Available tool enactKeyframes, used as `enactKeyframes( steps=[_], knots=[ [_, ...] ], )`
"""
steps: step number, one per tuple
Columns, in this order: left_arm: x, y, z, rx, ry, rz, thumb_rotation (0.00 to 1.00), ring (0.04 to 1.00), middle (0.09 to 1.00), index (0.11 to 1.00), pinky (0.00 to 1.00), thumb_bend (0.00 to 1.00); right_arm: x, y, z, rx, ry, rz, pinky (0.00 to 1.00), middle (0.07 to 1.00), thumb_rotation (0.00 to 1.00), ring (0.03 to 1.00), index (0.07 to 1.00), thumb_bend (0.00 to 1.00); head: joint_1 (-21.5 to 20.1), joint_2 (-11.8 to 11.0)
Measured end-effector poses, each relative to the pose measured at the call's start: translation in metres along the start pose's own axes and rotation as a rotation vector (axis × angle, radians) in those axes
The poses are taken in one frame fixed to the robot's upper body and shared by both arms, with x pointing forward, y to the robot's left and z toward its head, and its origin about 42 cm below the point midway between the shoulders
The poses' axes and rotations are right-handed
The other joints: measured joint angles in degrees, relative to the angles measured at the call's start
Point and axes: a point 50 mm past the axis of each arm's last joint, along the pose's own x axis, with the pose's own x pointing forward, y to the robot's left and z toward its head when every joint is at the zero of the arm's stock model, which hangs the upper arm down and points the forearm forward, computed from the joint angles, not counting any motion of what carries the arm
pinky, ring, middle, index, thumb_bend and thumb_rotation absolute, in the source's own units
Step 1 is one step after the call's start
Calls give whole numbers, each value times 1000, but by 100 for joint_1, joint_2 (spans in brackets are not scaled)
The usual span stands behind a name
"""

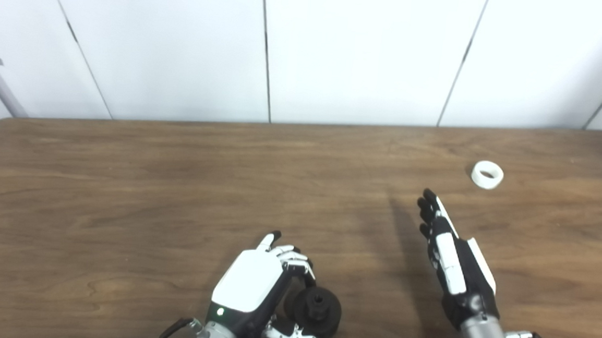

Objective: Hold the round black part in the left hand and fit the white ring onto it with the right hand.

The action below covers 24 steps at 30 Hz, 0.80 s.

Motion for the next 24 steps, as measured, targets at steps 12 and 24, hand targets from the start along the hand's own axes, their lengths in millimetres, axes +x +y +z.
enactKeyframes(
  steps=[12,24],
  knots=[
    [-3,-9,0,-2,-8,39,56,857,754,484,1000,524,-1,-3,7,-7,10,-10,1000,985,1000,1000,975,616,-141,141],
    [-4,-10,-7,10,-7,56,56,854,753,484,1000,524,16,-33,31,-284,28,-160,874,864,428,882,792,618,-694,299]
  ],
)
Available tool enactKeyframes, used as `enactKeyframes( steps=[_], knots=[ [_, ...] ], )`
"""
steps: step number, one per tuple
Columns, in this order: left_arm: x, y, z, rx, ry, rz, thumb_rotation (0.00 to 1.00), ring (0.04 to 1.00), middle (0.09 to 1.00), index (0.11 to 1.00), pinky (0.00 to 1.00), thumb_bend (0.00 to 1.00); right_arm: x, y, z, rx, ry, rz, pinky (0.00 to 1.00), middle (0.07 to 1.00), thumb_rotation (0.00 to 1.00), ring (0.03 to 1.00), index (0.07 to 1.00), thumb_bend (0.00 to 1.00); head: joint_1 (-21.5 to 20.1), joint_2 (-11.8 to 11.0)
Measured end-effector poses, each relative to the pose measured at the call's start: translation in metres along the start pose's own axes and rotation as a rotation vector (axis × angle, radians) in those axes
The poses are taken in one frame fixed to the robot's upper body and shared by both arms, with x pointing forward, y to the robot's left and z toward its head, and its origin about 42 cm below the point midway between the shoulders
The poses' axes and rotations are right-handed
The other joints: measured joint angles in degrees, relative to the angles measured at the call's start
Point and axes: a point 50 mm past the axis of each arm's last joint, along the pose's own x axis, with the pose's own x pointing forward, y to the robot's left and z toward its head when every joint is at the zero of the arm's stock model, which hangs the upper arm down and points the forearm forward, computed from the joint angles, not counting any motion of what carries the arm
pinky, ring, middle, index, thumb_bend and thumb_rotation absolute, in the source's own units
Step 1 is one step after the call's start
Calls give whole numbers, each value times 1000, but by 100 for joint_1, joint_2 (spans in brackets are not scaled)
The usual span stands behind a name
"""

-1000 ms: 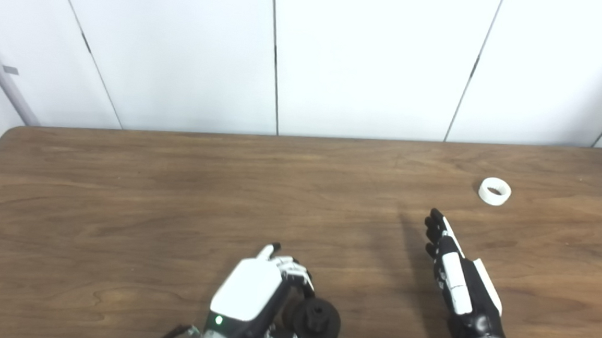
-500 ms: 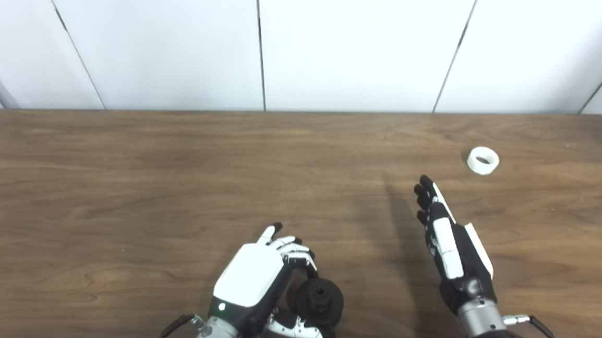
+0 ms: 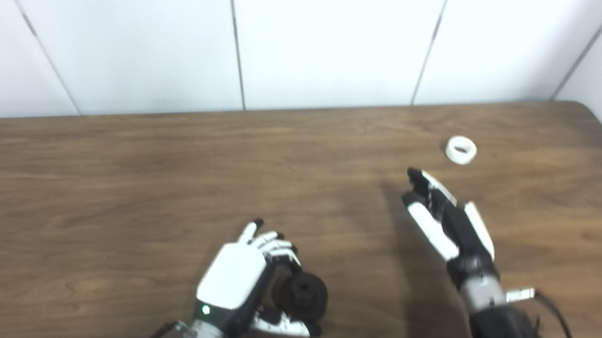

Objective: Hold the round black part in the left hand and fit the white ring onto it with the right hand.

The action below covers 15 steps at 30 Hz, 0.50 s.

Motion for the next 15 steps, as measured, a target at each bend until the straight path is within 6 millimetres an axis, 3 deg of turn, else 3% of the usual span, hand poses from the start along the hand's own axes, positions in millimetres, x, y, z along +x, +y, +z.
enactKeyframes(
  steps=[3,7,15],
  knots=[
    [0,2,-3,1,7,2,56,853,750,484,1000,524,13,-14,9,-69,-18,-66,896,851,314,884,761,663,-124,9],
    [-1,4,-7,6,15,5,56,849,747,484,1000,524,28,-24,23,-114,-38,-92,910,832,242,881,723,756,-492,0],
    [-4,9,-17,24,23,-11,58,840,744,485,981,524,67,-55,42,-300,-27,-154,910,876,199,914,687,845,-853,-53]
  ],
)
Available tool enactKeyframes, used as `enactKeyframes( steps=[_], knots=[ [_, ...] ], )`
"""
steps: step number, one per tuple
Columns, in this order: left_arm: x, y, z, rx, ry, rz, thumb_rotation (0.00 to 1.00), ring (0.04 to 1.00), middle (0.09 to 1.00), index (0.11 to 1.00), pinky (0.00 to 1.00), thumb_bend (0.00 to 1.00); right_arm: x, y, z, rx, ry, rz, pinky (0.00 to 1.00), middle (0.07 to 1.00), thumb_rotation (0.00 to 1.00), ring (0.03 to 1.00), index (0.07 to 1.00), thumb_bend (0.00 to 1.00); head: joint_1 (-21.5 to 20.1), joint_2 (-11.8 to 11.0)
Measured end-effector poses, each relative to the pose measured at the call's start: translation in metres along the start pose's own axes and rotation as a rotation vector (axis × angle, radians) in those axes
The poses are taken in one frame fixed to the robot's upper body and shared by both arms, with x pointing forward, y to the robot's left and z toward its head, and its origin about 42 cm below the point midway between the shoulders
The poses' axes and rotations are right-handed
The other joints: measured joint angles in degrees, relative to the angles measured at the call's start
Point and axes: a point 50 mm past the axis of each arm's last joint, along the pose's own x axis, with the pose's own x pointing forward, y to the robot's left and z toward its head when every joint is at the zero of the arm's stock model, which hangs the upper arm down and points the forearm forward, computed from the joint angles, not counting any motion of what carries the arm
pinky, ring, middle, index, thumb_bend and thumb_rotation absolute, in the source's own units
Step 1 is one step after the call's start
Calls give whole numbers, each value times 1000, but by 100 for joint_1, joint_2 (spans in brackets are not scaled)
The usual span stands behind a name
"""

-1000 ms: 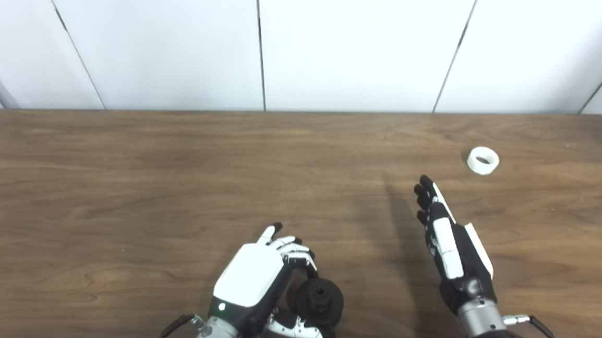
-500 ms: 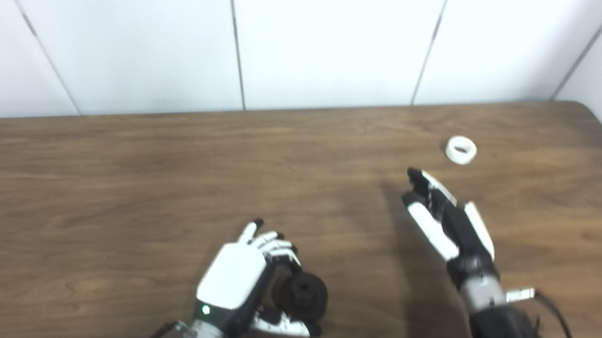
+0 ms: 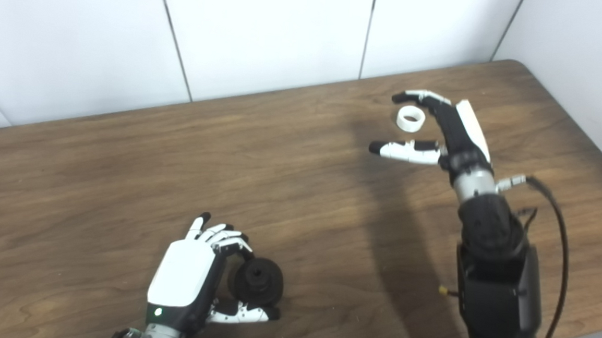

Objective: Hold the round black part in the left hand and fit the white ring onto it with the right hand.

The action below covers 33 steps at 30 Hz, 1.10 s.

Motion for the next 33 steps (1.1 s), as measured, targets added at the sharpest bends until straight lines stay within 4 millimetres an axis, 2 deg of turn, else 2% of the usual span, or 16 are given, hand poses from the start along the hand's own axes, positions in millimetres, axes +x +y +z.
enactKeyframes(
  steps=[6,9,12,14,19,24,29,33],
  knots=[
    [0,1,-1,1,-5,-3,57,835,738,484,971,524,28,-11,-5,-140,14,0,795,893,171,891,683,843,-185,-53],
    [-1,2,-3,-1,-11,0,56,829,736,484,963,524,43,-16,-9,-224,34,1,824,916,169,919,694,834,-272,-88],
    [-2,3,-5,-16,-7,-2,55,830,739,484,968,524,57,-21,-15,-272,58,7,962,942,160,972,707,823,-343,-105],
    [-2,3,-6,-21,-4,-4,54,830,739,484,968,524,66,-20,-19,-293,75,21,993,957,156,994,713,821,-421,-123],
    [-7,3,-8,-29,5,-6,54,830,740,484,968,523,83,-15,-33,-332,137,58,1000,966,147,1000,699,843,-483,-141],
    [-11,6,-8,-27,8,-10,54,828,741,484,968,524,100,-13,-52,-390,198,95,1000,978,192,1000,717,855,-519,-176],
    [-12,7,-9,-23,9,-13,54,825,738,484,957,524,111,-12,-55,-418,219,112,1000,974,194,1000,726,861,-510,-193],
    [-13,7,-10,-23,11,-13,53,826,738,484,957,524,120,-3,-58,-433,240,146,1000,968,203,1000,733,867,-475,-211]
  ],
)
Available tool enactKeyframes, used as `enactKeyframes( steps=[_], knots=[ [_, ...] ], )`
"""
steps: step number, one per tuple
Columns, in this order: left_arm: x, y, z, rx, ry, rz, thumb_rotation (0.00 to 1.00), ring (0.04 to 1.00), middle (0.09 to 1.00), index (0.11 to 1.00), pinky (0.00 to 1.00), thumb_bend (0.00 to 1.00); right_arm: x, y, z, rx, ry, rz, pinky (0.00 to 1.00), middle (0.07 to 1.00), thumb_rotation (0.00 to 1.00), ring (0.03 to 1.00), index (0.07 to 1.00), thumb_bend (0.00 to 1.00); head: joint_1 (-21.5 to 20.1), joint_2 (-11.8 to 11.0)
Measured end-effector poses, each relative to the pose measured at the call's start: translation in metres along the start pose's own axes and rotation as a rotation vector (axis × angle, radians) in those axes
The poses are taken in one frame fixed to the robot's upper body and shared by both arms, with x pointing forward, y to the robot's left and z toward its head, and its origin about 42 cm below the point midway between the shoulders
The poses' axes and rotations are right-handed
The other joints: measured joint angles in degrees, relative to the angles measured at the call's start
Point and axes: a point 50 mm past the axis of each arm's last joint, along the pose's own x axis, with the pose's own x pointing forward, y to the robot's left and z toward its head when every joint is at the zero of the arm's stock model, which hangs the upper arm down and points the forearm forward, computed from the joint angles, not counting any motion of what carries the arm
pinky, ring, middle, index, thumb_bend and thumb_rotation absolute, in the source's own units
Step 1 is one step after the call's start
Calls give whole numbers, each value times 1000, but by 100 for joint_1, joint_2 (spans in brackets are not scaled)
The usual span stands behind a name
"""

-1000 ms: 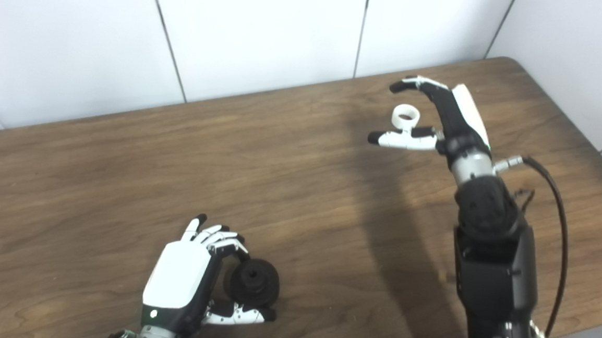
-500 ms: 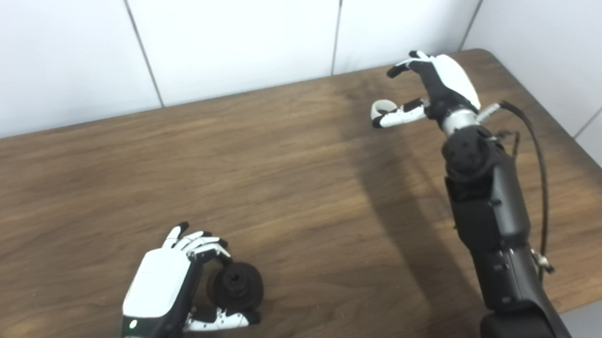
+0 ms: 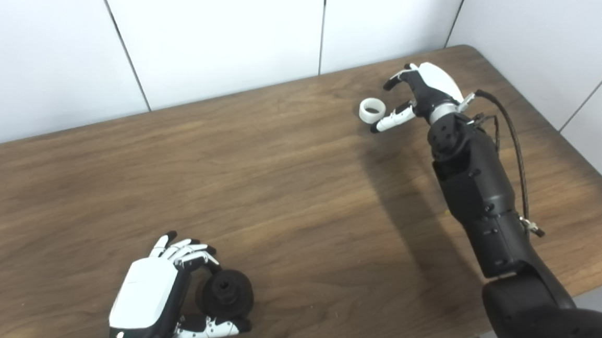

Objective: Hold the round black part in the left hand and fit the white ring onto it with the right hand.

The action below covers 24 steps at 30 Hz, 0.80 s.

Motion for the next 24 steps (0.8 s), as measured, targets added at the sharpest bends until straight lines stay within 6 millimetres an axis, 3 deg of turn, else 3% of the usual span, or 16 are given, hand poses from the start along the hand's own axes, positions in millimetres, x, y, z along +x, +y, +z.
enactKeyframes(
  steps=[12,24],
  knots=[
    [-1,0,0,-1,4,0,54,826,736,484,954,524,21,8,7,-29,28,39,1000,945,261,1000,729,899,114,-26],
    [-2,-2,3,-12,7,3,54,836,740,484,967,524,26,4,19,-14,4,44,1000,945,238,1000,703,850,167,-26]
  ],
)
